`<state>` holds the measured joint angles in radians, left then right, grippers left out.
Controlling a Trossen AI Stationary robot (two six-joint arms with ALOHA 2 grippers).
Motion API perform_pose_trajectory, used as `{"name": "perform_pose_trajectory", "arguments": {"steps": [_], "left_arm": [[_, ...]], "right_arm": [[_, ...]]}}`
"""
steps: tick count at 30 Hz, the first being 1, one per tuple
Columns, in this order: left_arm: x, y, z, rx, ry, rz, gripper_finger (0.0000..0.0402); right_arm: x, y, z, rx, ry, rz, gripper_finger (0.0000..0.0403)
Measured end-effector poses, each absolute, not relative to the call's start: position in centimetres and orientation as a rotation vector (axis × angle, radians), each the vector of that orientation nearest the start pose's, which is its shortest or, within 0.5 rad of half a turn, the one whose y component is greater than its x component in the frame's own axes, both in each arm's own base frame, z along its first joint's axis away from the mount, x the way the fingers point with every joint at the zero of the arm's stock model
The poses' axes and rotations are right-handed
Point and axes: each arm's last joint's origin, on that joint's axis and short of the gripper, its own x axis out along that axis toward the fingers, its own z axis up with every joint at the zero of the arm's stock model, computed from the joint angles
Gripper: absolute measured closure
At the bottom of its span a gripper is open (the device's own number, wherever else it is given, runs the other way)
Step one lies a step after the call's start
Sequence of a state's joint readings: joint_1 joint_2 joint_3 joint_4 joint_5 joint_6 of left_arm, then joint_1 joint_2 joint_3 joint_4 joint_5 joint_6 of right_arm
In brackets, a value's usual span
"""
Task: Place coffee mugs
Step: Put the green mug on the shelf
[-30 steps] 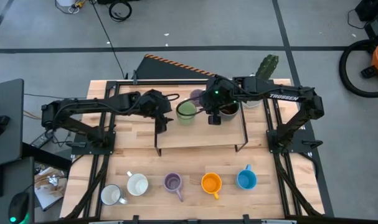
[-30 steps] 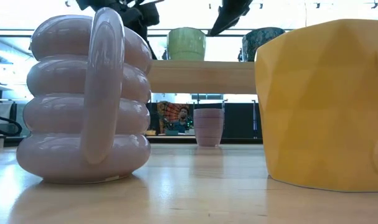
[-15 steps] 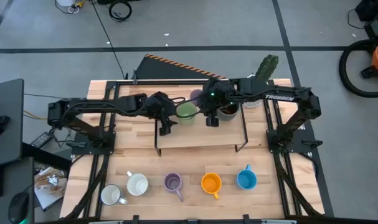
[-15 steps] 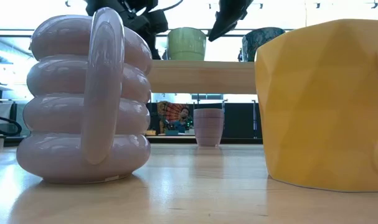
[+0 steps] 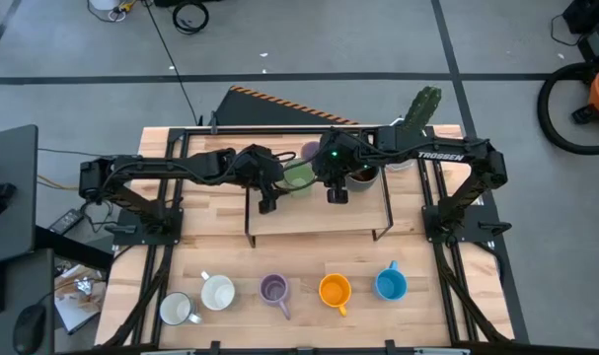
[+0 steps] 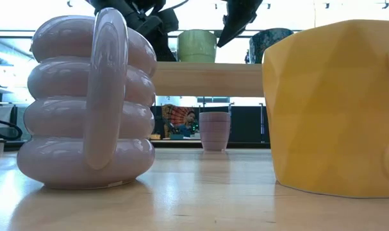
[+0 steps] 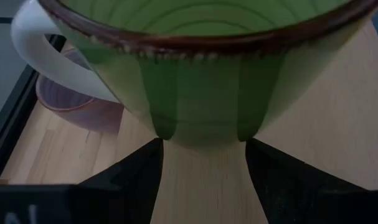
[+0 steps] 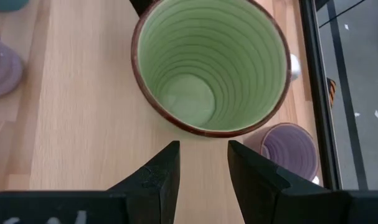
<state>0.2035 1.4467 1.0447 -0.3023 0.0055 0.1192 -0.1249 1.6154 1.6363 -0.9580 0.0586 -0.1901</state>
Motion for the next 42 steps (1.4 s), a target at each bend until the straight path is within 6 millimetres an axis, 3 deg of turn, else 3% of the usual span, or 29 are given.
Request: {"name": "perform_pose_trajectory", "arguments": {"steps": [16,42], "left_arm": [[32.7,6.5,24.7,0.090,0.640,0.115,0.0166],[33.2,6.6,25.8,0.135,0.537,0.127,0.0166]], "right_arm": [[32.4,-4.0,35.1,-0.136,1.023,-0.080,0.0263],[30.5,-3.9,36.1,-0.156,1.060,-0.164,0.0263]]}}
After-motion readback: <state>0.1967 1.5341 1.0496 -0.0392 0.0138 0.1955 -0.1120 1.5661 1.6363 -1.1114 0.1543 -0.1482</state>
